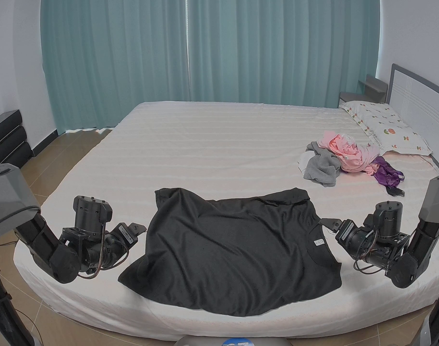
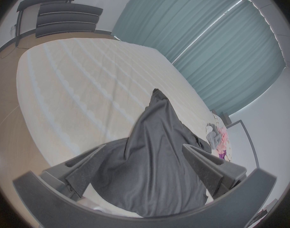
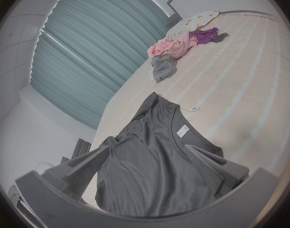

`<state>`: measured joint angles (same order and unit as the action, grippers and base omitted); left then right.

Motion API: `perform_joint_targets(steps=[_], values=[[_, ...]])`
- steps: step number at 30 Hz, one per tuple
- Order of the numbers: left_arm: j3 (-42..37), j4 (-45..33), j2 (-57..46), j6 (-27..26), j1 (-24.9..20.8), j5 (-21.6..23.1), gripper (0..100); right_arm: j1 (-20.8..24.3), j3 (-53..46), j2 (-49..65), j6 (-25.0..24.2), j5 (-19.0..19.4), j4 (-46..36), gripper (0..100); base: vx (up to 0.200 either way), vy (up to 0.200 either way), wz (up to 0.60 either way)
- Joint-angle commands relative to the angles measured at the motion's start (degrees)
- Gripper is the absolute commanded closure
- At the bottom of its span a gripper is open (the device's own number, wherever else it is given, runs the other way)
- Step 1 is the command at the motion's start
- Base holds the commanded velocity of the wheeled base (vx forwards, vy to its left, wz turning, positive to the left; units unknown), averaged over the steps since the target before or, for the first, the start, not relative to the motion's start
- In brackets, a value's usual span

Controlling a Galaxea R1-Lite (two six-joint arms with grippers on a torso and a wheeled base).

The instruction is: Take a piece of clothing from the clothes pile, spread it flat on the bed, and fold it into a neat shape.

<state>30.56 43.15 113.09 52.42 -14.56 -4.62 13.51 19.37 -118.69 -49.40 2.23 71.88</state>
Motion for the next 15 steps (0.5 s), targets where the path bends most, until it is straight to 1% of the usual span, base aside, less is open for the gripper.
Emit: perform_joint_targets(steps=[1, 4, 7, 15], values=[[-3.2, 0.4, -1.2, 1.0, -1.2, -0.1, 0, 0.1, -3.5, 0.8, -0.2, 0.1, 4.1, 0, -0.200, 0.000, 0.00], [-3.3, 0.4, -0.7, 3.7, -1.6, 0.0, 0, 0.4, -4.8, -0.1, -0.1, 0.1, 6.8, 0, -0.200, 0.000, 0.00], [-3.8, 0.5, -0.5, 3.9, -1.5, 0.0, 0, 1.2, -5.2, -0.2, -0.1, -0.1, 7.4, 0, -0.200, 0.000, 0.00], [-4.5, 0.7, -0.6, 4.8, -1.7, 0.6, 0, 1.6, -6.0, -0.1, -0.1, -0.4, 7.4, 0, 0.000, 0.000, 0.00]])
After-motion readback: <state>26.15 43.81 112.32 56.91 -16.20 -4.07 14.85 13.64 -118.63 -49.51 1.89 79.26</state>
